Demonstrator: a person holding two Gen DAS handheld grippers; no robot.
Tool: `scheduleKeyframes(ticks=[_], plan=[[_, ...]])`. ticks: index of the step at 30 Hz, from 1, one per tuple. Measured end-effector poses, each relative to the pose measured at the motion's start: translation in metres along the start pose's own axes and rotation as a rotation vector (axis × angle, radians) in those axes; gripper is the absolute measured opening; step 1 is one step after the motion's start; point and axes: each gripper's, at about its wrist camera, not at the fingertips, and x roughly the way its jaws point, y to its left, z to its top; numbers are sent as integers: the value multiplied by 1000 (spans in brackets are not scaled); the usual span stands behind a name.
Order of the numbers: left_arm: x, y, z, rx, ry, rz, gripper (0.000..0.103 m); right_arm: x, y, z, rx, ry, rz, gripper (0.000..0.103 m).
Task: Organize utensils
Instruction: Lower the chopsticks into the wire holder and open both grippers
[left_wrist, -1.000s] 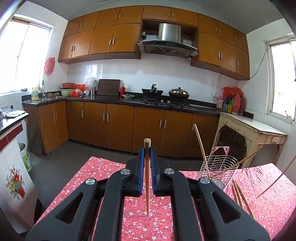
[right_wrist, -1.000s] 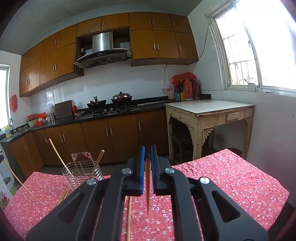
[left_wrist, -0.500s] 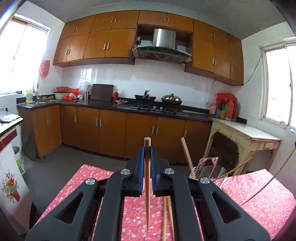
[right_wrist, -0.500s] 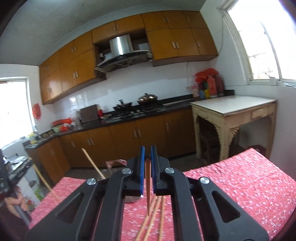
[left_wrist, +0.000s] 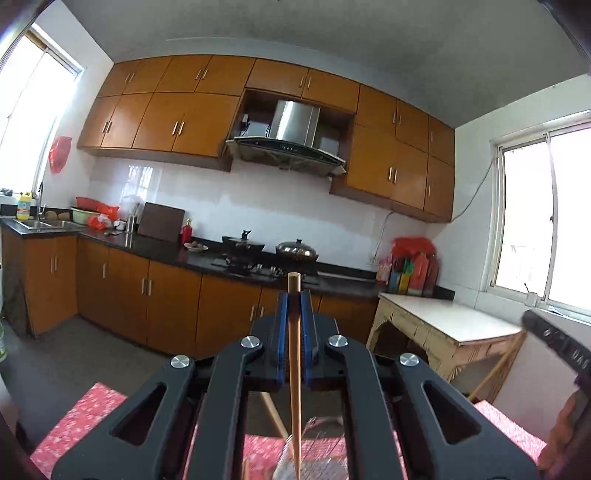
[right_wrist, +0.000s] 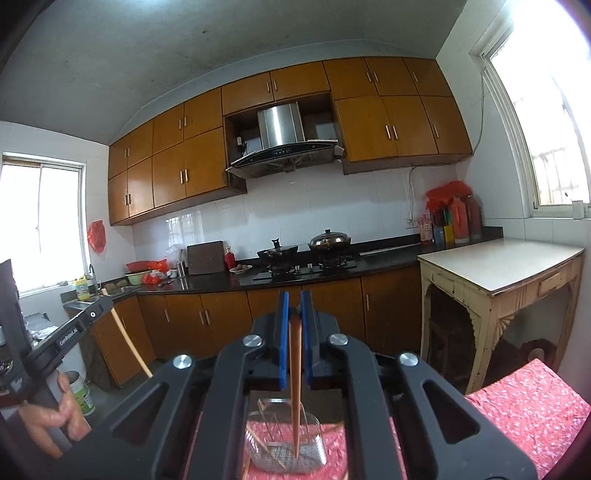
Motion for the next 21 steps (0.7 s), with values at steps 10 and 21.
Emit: scheduleKeyframes(ticks=[10,21], plan=[[64,-23,-40,0,23,50,7,82,7,-24,-4,27,-5,8],[96,-20,-72,23,110,80,7,140,-18,-67,64,182,-16,8]])
